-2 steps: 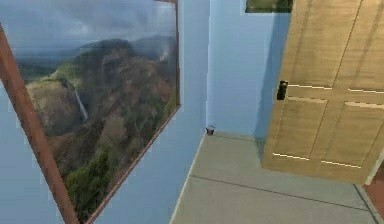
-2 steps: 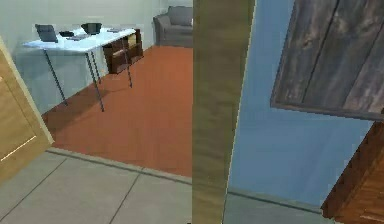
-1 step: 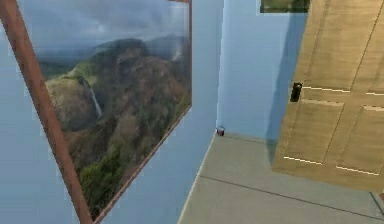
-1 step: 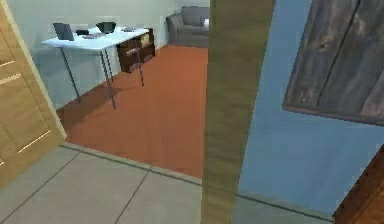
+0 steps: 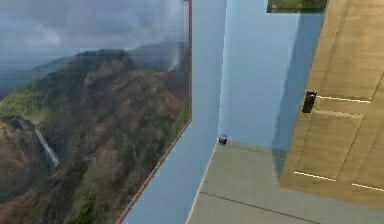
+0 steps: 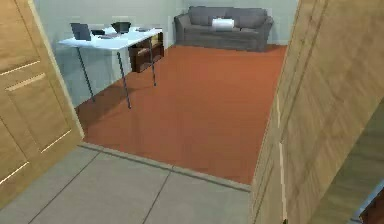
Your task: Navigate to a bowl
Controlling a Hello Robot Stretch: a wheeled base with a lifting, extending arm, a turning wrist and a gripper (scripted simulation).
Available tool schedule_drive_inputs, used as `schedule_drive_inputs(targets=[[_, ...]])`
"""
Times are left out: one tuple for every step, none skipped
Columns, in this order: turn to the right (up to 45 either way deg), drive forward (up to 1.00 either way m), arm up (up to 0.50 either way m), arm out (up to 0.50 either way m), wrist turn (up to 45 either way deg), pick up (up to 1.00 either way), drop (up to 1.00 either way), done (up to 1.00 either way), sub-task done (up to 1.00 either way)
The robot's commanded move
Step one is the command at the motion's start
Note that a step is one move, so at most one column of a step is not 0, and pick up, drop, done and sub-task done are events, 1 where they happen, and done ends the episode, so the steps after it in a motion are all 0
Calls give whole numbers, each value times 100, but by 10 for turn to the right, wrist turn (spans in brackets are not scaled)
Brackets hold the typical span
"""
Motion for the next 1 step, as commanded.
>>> schedule_drive_inputs(targets=[[450,0,0,0,0,0,0,0,0]])
